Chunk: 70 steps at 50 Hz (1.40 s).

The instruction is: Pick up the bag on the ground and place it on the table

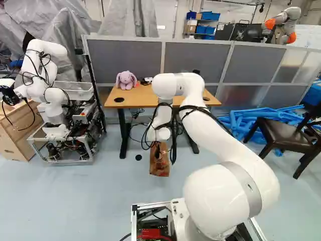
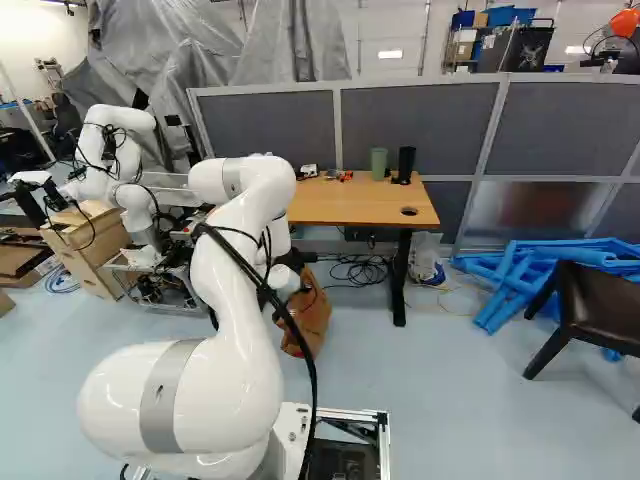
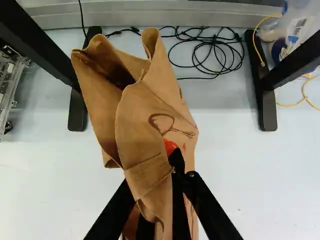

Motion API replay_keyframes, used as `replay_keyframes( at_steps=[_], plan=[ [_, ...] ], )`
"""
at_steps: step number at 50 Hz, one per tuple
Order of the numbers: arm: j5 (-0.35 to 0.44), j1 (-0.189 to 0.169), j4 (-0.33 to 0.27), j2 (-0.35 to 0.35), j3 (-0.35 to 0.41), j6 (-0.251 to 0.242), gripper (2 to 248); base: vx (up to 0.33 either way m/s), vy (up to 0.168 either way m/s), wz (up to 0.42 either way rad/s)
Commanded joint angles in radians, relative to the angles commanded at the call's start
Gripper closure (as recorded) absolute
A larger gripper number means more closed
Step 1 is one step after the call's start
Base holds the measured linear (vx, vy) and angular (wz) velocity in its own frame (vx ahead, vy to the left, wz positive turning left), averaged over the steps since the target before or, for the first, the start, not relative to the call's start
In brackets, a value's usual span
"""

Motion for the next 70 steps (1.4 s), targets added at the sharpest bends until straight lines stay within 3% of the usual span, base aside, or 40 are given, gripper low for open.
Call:
replay_keyframes(
  at_steps=[70],
  plan=[
    [0.000, 0.008, 0.000, 0.288, 0.261, 0.000, 225, 0.000, 0.000, 0.000]
  ],
)
